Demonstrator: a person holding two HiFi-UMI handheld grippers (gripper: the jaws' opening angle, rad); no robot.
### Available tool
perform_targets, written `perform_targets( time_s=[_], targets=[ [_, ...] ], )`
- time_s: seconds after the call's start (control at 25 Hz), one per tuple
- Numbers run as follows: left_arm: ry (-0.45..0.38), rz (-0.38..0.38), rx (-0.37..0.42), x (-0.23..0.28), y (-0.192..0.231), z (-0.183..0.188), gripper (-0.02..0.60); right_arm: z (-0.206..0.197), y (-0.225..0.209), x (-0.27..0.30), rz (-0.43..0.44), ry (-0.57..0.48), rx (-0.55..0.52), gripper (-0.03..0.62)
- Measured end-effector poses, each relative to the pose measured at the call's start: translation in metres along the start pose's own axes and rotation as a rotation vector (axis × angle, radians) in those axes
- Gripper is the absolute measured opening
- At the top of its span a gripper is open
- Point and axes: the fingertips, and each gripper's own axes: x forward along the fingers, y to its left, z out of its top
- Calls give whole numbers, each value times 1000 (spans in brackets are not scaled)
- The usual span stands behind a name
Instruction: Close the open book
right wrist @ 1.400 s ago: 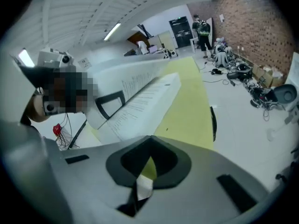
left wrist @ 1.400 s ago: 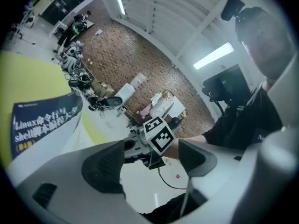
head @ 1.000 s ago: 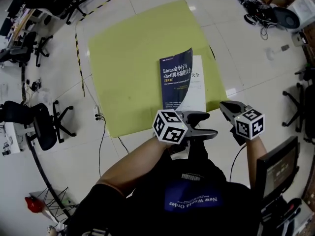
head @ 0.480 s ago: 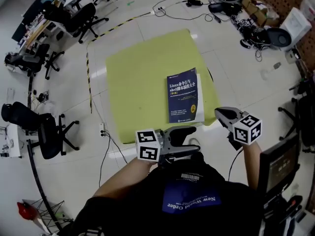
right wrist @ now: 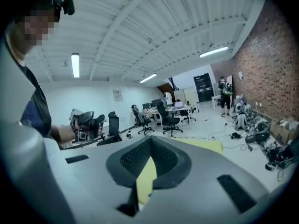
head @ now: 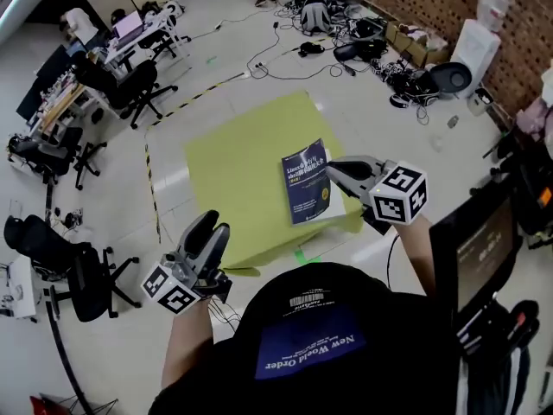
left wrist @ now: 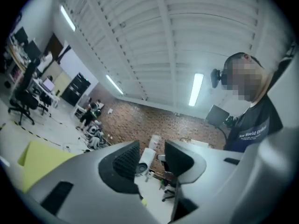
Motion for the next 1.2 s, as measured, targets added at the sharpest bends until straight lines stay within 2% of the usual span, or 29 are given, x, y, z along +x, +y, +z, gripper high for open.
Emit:
perform_targets(
  time_s=[0.12, 0.2, 0.36, 0.44, 0.72, 1.2],
  targets=[
    [-104, 120, 44, -43, 2, 32, 50, 35, 27, 0, 38, -62, -45, -14],
    [-140, 166, 62, -64, 2, 43, 8, 52, 42, 0, 54, -95, -66, -14],
    [-150, 226, 100, -89, 2, 48, 8, 72, 64, 6, 87, -130, -99, -14],
    [-157, 242, 95, -93, 0, 47, 8, 75, 69, 6, 98, -138, -98, -14],
    [-142, 235, 109, -92, -6, 48, 8, 61, 64, 9, 65, -85, -95, -15],
    [-122, 228, 81, -85, -1, 36, 8, 43, 59, 12, 63, -49, -92, -15]
  ],
)
